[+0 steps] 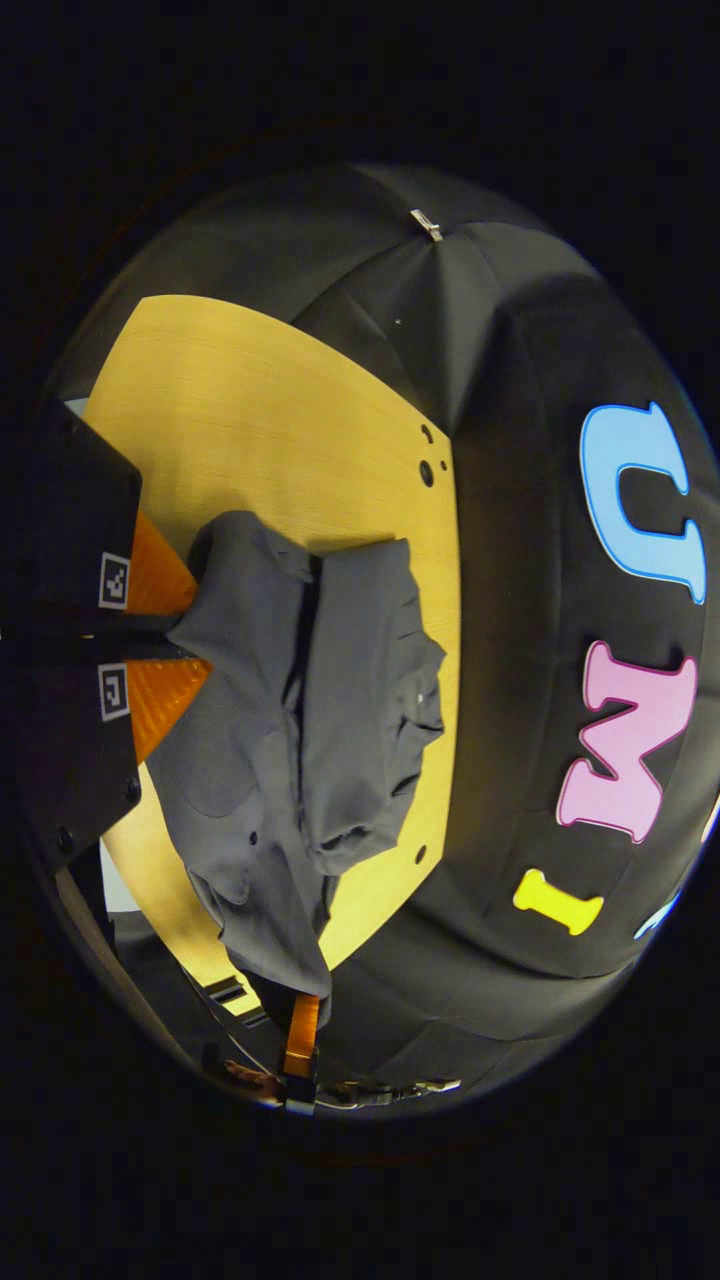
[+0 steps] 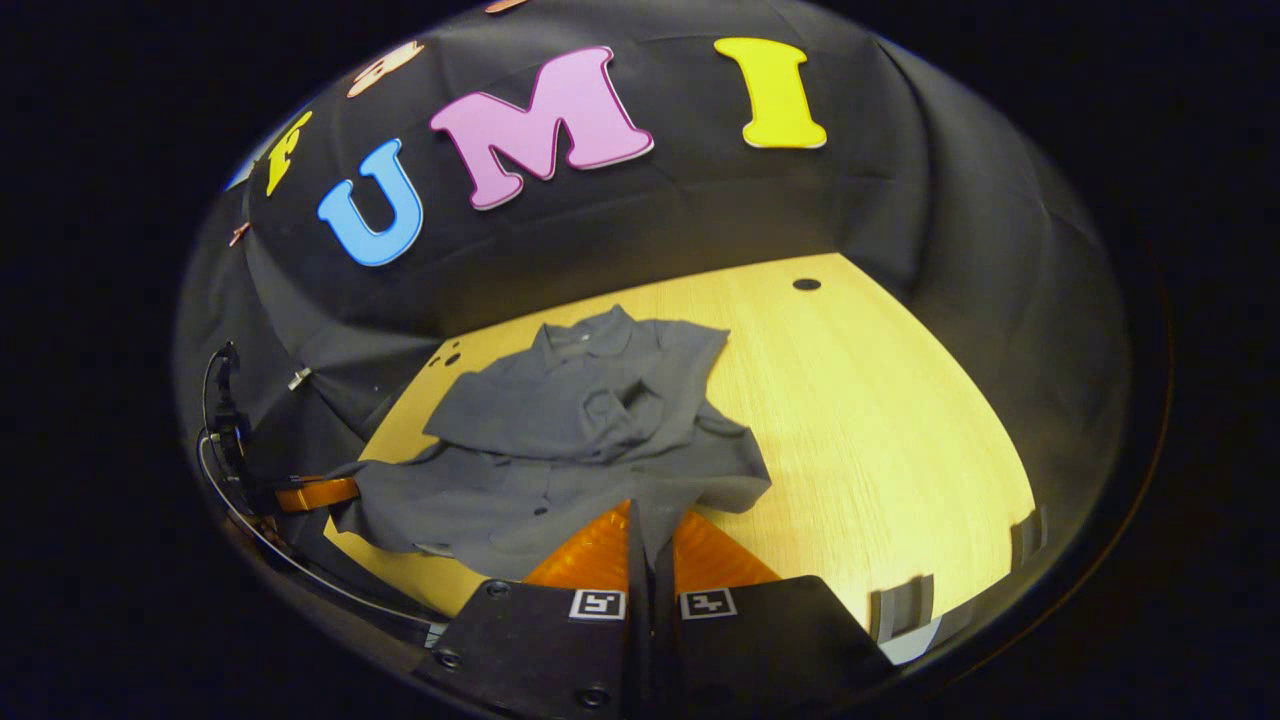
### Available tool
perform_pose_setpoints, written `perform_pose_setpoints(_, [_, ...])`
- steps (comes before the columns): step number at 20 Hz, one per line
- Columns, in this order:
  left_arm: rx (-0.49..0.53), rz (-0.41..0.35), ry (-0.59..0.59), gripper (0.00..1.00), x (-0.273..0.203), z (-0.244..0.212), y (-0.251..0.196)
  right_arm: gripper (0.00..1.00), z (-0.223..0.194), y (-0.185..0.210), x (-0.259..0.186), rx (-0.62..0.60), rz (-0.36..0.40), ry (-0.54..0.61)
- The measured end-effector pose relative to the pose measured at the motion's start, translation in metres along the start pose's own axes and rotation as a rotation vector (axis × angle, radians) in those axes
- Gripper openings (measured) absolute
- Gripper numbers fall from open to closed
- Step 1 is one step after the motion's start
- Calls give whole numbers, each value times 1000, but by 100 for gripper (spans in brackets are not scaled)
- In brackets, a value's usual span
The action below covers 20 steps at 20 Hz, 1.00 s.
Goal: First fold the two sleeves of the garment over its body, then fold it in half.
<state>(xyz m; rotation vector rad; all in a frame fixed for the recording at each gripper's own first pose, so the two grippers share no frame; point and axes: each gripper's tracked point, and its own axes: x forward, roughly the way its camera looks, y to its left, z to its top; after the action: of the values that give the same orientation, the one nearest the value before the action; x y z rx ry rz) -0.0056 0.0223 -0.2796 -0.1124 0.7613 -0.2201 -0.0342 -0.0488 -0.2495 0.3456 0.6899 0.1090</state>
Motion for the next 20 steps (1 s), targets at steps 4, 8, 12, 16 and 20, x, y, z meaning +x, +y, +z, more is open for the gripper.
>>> perform_pose_setpoints(4, [14,5,-60,6,3,35,6,5,41,7,5,-44,7,-69])
perform_pose_setpoints(8, [-4,7,-100,5,15,66,15,5,73,7,20,-40,8,-117])
perform_pose_setpoints(12, [-4,8,-137,6,32,100,21,5,100,9,39,-45,23,-150])
perform_pose_setpoints(16, [5,10,-168,5,53,132,27,5,128,10,65,-54,27,-181])
perform_pose_setpoints(20, [21,13,-186,5,78,159,34,5,153,5,95,-77,17,-208])
